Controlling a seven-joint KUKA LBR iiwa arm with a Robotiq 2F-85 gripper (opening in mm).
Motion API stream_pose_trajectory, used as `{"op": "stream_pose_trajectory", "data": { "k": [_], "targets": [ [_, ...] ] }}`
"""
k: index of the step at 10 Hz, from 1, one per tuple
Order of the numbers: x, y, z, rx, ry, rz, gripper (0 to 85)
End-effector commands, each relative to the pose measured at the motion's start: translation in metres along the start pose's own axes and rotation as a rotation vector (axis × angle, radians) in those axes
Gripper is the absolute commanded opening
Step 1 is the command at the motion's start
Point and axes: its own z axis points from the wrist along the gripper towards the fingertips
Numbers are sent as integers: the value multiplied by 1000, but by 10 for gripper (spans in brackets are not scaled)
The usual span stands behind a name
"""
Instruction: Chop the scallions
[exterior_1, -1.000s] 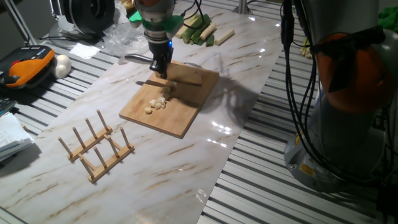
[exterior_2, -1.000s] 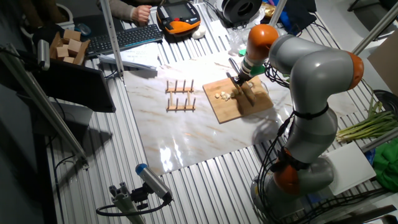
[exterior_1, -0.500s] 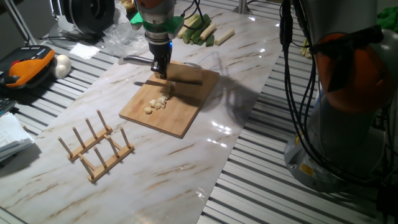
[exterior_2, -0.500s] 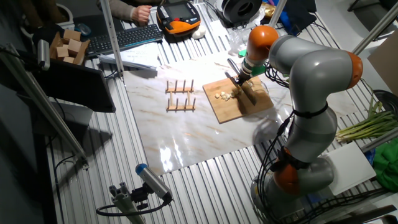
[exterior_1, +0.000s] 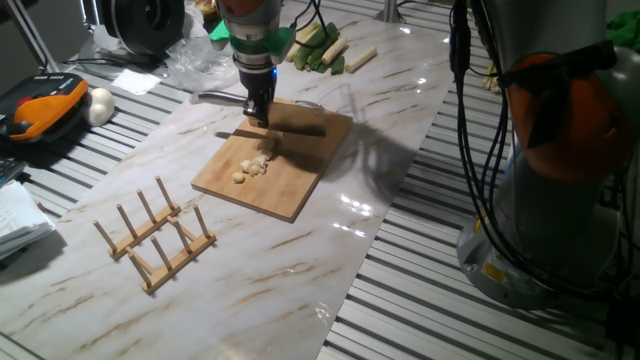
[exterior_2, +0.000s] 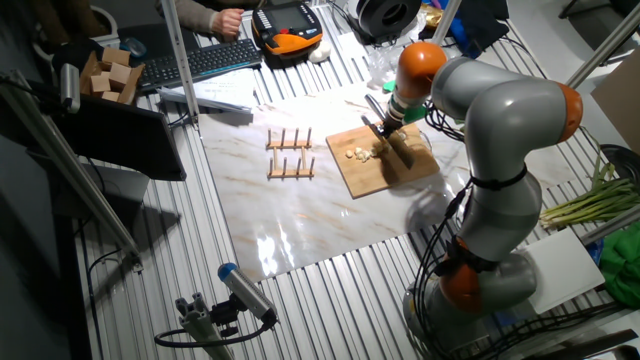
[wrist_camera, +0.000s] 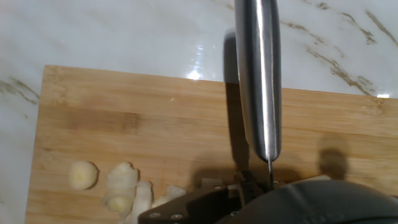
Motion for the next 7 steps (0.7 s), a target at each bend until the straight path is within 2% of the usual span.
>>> {"op": "stream_pose_trajectory", "data": {
  "k": [1, 7],
  "targets": [
    [0, -1, 0, -1, 0, -1, 0],
    [1, -5, 15, -22, -6, -10, 0]
  ]
}}
